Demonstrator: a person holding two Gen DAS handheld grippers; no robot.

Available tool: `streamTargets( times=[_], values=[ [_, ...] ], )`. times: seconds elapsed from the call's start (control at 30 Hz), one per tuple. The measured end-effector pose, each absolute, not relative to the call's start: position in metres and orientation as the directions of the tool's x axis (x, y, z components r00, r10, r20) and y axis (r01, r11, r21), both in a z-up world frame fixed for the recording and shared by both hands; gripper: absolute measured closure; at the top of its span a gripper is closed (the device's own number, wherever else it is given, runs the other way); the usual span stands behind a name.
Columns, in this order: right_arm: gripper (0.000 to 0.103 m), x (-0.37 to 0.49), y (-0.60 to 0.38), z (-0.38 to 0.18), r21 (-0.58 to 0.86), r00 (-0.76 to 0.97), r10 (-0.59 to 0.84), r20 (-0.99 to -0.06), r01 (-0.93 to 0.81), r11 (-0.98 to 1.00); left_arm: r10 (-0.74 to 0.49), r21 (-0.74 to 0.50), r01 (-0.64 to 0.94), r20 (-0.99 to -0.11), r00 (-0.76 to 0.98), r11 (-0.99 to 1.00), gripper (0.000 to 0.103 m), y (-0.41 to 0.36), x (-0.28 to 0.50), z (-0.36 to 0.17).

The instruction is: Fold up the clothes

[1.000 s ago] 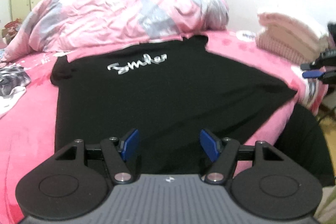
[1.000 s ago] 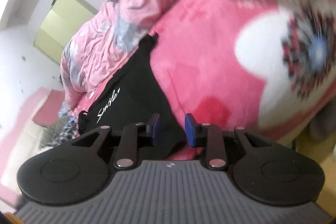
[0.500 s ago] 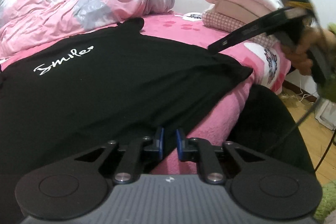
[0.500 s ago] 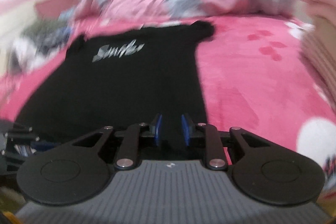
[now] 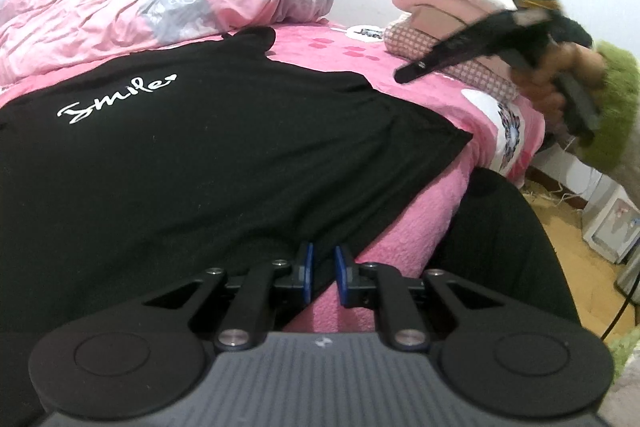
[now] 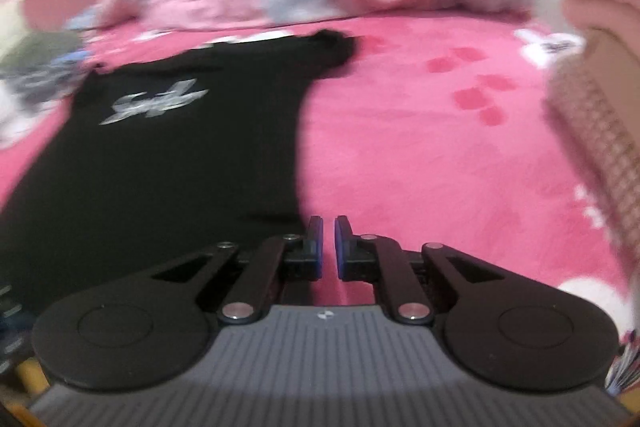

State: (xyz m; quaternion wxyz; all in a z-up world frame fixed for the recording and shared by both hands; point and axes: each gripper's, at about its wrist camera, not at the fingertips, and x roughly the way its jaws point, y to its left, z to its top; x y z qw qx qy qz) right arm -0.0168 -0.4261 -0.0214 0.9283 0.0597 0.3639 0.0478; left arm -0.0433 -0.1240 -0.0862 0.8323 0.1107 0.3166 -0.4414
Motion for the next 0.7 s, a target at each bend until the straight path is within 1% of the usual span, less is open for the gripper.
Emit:
streamTargets(
  times=[0.07, 0.1, 0.13, 0.17, 0.2, 0.23, 0.27, 0.3, 0.33, 0.4, 0.43, 0.47, 0.57, 0.6, 0.67, 0.7],
  values=[
    [0.097, -0.026, -0.415, -0.022, 0.184, 0.690, 0.231, -0.686, -0.142, 0.973, -0.669, -0.101, 0.805, -0.622, 0.407, 0.584, 0.089, -0.123, -0.043, -0.086],
    [0.099, -0.026, -0.409, -0.027, 0.198, 0.665, 0.264, -0.699, -0.175, 0.964, -0.671, -0.103, 0.806, -0.621, 0.406, 0.583, 0.089, -0.123, -0.043, -0.086],
    [0.099, -0.025, -0.406, -0.036, 0.189, 0.650, 0.259, -0.714, -0.177, 0.966, -0.674, -0.105, 0.806, -0.618, 0.405, 0.582, 0.089, -0.123, -0.043, -0.086],
    [0.099, -0.022, -0.407, -0.045, 0.159, 0.652, 0.206, -0.730, -0.131, 0.979, -0.676, -0.108, 0.806, -0.616, 0.406, 0.582, 0.089, -0.122, -0.043, -0.085],
    [0.102, -0.019, -0.409, -0.052, 0.141, 0.656, 0.162, -0.737, -0.085, 0.986, -0.674, -0.105, 0.804, -0.614, 0.410, 0.585, 0.089, -0.120, -0.044, -0.083],
    [0.103, -0.019, -0.414, -0.051, 0.170, 0.679, 0.146, -0.720, -0.032, 0.985, -0.671, -0.095, 0.803, -0.610, 0.420, 0.589, 0.086, -0.117, -0.047, -0.079],
    [0.102, -0.020, -0.416, -0.045, 0.178, 0.699, 0.105, -0.708, 0.033, 0.983, -0.671, -0.081, 0.802, -0.600, 0.436, 0.593, 0.081, -0.114, -0.051, -0.076],
    [0.096, -0.023, -0.413, -0.038, 0.160, 0.719, 0.070, -0.692, 0.058, 0.985, -0.670, -0.066, 0.800, -0.589, 0.451, 0.596, 0.079, -0.110, -0.056, -0.072],
    [0.096, -0.028, -0.406, -0.029, 0.144, 0.739, 0.060, -0.671, 0.051, 0.988, -0.668, -0.054, 0.797, -0.582, 0.465, 0.602, 0.078, -0.106, -0.060, -0.070],
    [0.096, -0.035, -0.383, -0.018, 0.186, 0.747, 0.155, -0.646, -0.043, 0.982, -0.651, -0.037, 0.783, -0.581, 0.488, 0.621, 0.078, -0.098, -0.065, -0.065],
    [0.096, -0.034, -0.370, -0.017, 0.224, 0.731, 0.227, -0.643, -0.104, 0.969, -0.641, -0.032, 0.775, -0.585, 0.498, 0.631, 0.078, -0.094, -0.066, -0.064],
    [0.096, -0.030, -0.355, -0.019, 0.256, 0.702, 0.298, -0.647, -0.168, 0.952, -0.629, -0.025, 0.765, -0.588, 0.509, 0.643, 0.078, -0.091, -0.067, -0.063],
    [0.096, -0.012, -0.308, -0.031, 0.288, 0.612, 0.425, -0.667, -0.315, 0.904, -0.556, 0.011, 0.717, -0.623, 0.550, 0.696, 0.079, -0.084, -0.065, -0.067],
    [0.096, -0.002, -0.299, -0.038, 0.272, 0.609, 0.415, -0.677, -0.317, 0.909, -0.538, 0.007, 0.703, -0.638, 0.551, 0.711, 0.079, -0.083, -0.062, -0.070],
    [0.101, 0.017, -0.284, -0.052, 0.244, 0.607, 0.392, -0.691, -0.314, 0.918, -0.545, -0.036, 0.688, -0.641, 0.541, 0.725, 0.079, -0.076, -0.059, -0.074],
    [0.103, 0.025, -0.284, -0.054, 0.246, 0.633, 0.374, -0.677, -0.285, 0.927, -0.549, -0.058, 0.680, -0.642, 0.535, 0.731, 0.079, -0.073, -0.057, -0.075]
  ],
)
